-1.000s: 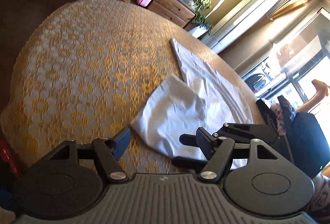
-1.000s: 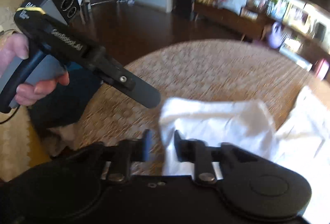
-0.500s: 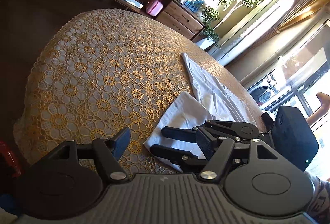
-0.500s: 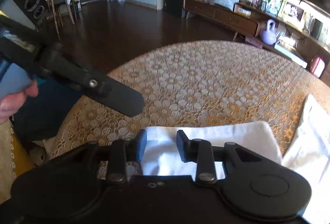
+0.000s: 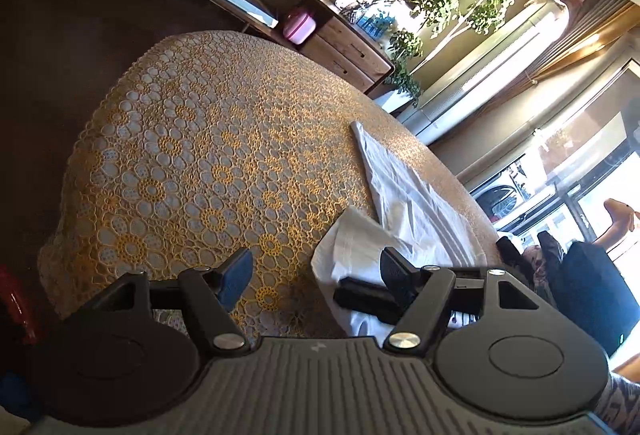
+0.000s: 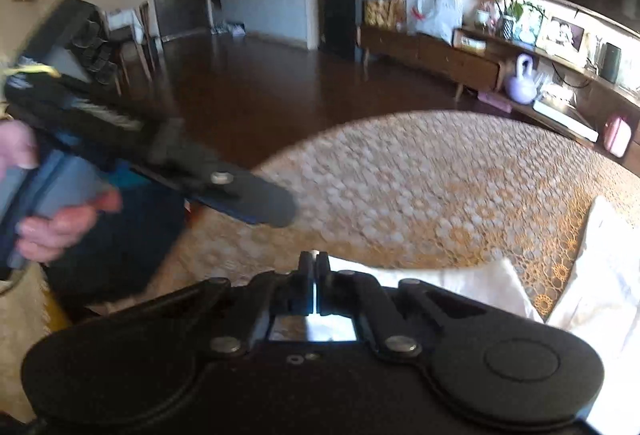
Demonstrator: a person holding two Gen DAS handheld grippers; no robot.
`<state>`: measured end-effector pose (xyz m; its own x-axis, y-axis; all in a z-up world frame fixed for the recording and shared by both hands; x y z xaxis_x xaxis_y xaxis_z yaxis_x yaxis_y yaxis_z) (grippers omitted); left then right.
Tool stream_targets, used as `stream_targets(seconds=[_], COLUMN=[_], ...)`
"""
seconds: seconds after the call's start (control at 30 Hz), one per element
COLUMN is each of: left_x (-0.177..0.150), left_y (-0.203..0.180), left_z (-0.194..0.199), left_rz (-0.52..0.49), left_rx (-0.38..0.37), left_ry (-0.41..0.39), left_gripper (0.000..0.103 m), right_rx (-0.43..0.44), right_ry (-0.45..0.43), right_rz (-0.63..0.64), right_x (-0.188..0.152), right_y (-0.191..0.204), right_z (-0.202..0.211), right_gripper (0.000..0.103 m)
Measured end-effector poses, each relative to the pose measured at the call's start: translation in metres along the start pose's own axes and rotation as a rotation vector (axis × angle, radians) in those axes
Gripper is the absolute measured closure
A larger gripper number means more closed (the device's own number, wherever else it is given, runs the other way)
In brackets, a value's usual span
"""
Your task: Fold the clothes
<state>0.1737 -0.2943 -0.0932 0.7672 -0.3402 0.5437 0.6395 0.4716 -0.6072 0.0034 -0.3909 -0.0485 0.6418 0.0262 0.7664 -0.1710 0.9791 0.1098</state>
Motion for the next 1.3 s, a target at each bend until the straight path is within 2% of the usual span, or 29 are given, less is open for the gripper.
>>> stream_targets(seconds=[0.1,0.17,0.2,0.37,0.5,0.73,0.97,1.03,1.1,1.3], left_x=[0.001,-0.001,-0.002,-0.007,-0.009,-0.016,-0.018,-0.021,-0.023,-0.027], left_y=[-0.003,-0.004,-0.004,-0.005,-0.003,-0.004,-0.016,-0.025,-0.032,-0.029], left_z=[0.000,-0.001,-0.001,-0.001,-0.001,-0.004,-0.017,-0.026,-0.037,-0.061], left_rz=[-0.001,-0.003,-0.004,-0.013,-0.002,0.010,0.119,0.160,0.203,0.262], left_rx=[-0.002,-0.004,-0.004,0.002,-0.001,-0.025,-0.116,-0.157,-0.167,-0.091], left_ry=[-0.004,0.001,0.004,0.011,0.013,0.046,0.096,0.122,0.142,0.145], left_gripper=[0.033,0.033,0.033,0.033,0.033,0.033,0.033,0.033,0.033,0.033], right_rx=[0.004,0.002,0.000,0.027,-0.030,-0.113,-0.132,-0.134,-0.138,-0.126], right_ry=[0.036,0.061,0.070,0.048,0.045,0.111,-0.005,-0.024,-0.036,-0.033], right_rz=[0.047,0.057,0.047,0.063,0.144,0.148,0.043,0.033,0.027,0.034], right_x=[-0.010,-0.018,-0.021,-0.022,-0.029,-0.038,-0.026,-0.022,-0.019,-0.025], right_y=[0.019,0.027,0.026,0.028,0.030,0.031,0.018,0.015,0.013,0.013], right_z=[-0.007,-0.014,-0.017,0.000,0.009,-0.006,0.012,0.016,0.019,0.023], right_gripper=[0.016,0.002,0.000,0.000,0.000,0.000,0.000,0.000,0.000,0.000])
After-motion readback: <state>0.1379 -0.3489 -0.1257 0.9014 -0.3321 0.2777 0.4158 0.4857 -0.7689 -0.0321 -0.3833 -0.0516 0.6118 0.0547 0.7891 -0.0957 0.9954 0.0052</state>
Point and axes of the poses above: each gripper's, at about its wrist camera, not at the fingertips, and z roughly against the way its jaws point, y to its left, x to its top, the point moved 5 cm from there along -z, roughly the way its jaws point, and after that the axes turned 5 degrees about x, right-handed, at the moved point
